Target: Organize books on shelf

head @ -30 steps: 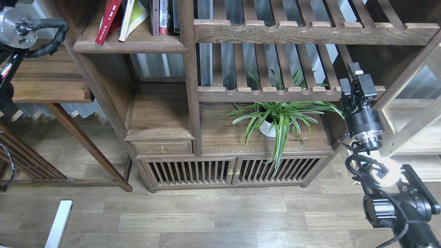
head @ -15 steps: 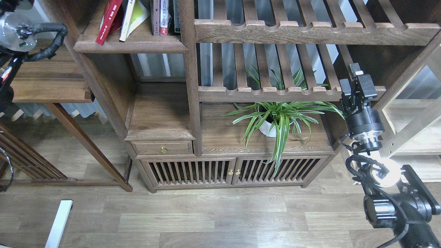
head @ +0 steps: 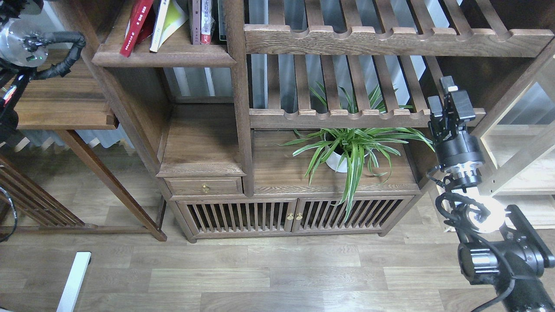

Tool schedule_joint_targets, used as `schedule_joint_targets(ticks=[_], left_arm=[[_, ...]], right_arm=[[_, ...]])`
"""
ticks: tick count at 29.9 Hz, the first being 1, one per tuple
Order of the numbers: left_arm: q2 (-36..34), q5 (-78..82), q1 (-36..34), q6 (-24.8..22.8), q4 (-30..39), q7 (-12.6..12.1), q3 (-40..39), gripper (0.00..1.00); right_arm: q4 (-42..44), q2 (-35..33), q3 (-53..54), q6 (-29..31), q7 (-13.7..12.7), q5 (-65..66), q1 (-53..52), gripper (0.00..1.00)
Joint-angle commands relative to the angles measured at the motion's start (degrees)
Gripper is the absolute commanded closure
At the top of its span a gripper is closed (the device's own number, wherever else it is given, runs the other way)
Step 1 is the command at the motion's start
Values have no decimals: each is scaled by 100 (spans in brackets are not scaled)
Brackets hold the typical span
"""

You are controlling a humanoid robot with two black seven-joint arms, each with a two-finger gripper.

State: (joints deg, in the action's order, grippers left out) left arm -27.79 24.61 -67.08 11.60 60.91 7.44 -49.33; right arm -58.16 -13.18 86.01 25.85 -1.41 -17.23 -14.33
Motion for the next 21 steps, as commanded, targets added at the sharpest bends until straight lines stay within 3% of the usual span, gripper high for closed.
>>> schedule_joint_targets(ticks=[1, 17, 21], left_arm=[[54, 0, 2, 0, -70, 20, 11, 67], [247, 0, -77, 44, -114, 56, 90, 60], [344, 0, -139, 53, -114, 56, 81, 53]], right_arm=[[-2, -71, 4, -1, 0, 0, 0, 20], [-11, -132, -5, 17, 0, 0, -53, 20], [-11, -141, -5, 17, 0, 0, -61, 20]])
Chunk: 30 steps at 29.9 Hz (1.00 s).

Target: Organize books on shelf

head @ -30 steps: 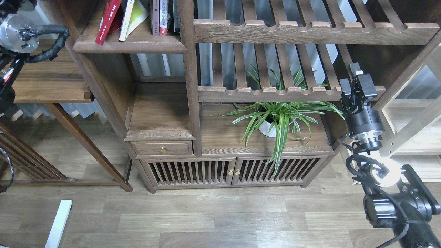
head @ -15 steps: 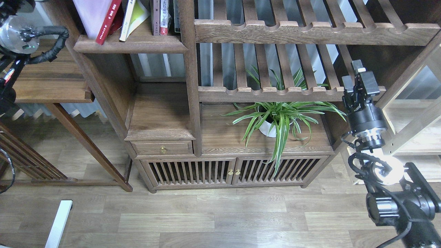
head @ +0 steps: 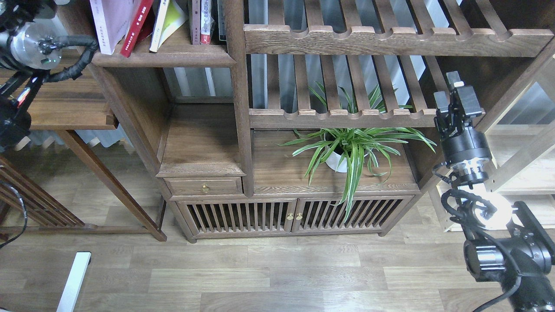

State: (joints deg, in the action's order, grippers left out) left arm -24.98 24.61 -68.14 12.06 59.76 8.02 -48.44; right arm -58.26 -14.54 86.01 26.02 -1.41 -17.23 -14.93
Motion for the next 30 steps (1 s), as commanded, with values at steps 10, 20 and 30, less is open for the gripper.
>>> schedule_joint_targets(ticks=[10, 20, 30], left_arm=[[178, -9, -42, 51, 9, 7, -60, 24], [529, -789, 134, 288, 491, 1306, -263, 1], [1039, -1889, 476, -897, 914, 1589, -377, 1]], right_arm=[[-1, -14, -6, 9, -17, 0, -36, 20], [-18, -14, -6, 8, -26, 0, -151, 17], [-203, 21, -14, 17, 0, -26, -204, 11]])
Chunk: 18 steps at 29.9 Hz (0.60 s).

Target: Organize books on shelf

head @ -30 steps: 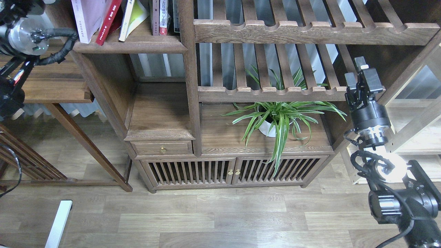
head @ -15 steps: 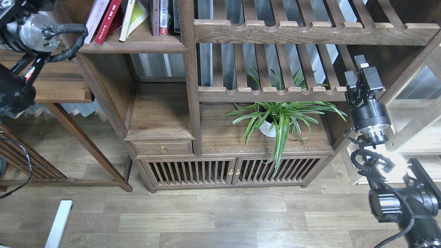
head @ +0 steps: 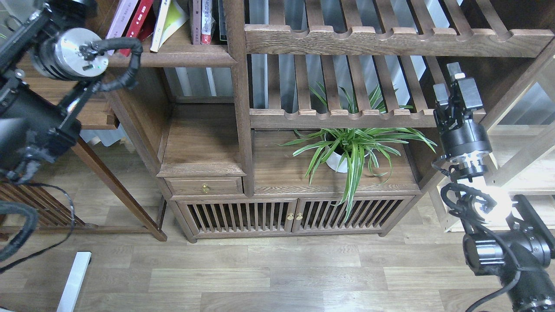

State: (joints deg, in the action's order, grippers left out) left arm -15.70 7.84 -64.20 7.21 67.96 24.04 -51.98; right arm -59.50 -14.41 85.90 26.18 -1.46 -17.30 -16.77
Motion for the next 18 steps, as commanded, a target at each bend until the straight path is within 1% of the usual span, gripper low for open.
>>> schedule_joint_targets(ticks=[1, 6, 8, 11, 15, 16, 18], left_arm=[[155, -291, 109, -622, 138, -13, -23, 1], [401, -458, 250, -1616, 341, -109, -23, 1], [533, -458, 268, -1819, 358, -232, -14, 1], [744, -458, 268, -1969, 367, -443, -23, 1], [1069, -458, 311, -2600, 359, -873, 12, 1], [1157, -458, 381, -2846, 359, -1048, 56, 1], [1306, -458, 504, -3181, 359, -1330, 74, 1]], right_arm=[[-114, 17, -3, 1, 6, -19, -28, 11], [-211, 52, -12, 1, -3, -19, -81, 10], [-255, 87, -12, 18, -3, -19, -90, 10], [-334, 245, -12, 45, -3, -19, -107, 10], [-413, 430, -12, 54, -3, -1, -283, 10], [-431, 447, -12, 45, -12, 8, -292, 10], [-448, 447, -20, 45, -20, 34, -301, 10]])
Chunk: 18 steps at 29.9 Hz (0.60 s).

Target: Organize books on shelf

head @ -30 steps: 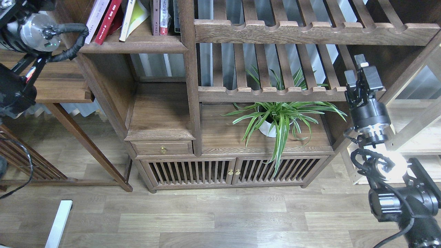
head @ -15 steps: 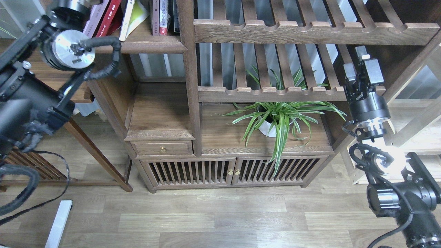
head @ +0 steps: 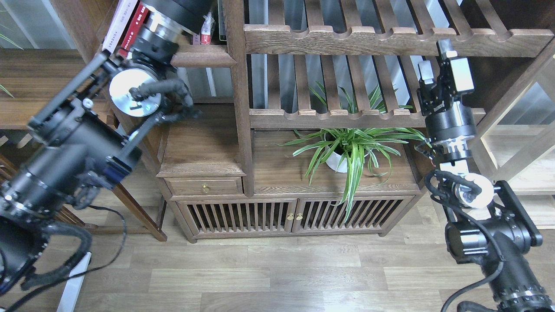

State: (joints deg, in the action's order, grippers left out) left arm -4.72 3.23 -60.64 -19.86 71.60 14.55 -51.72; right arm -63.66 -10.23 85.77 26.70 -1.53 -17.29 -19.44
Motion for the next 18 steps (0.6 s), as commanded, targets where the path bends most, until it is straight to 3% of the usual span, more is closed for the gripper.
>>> schedule_joint_targets(ticks=[1, 4, 9, 13, 18], left_arm=[[296, 11, 219, -640, -5, -582, 48, 1], [375, 11, 316, -814, -5, -918, 57, 1], [420, 11, 518, -814, -5, -980, 100, 1], [358, 38, 781, -814, 3, -1164, 127, 1], [288, 46, 879, -814, -5, -1182, 127, 1]], right_arm=[[-59, 30, -17, -7, -22, 59, -33, 10], [-94, 47, -17, -16, -23, 225, -33, 10], [-235, 232, -17, -51, -23, 428, -33, 11], [-349, 486, -17, -68, -23, 700, -33, 12], [-376, 689, -8, -112, -23, 929, -33, 12]])
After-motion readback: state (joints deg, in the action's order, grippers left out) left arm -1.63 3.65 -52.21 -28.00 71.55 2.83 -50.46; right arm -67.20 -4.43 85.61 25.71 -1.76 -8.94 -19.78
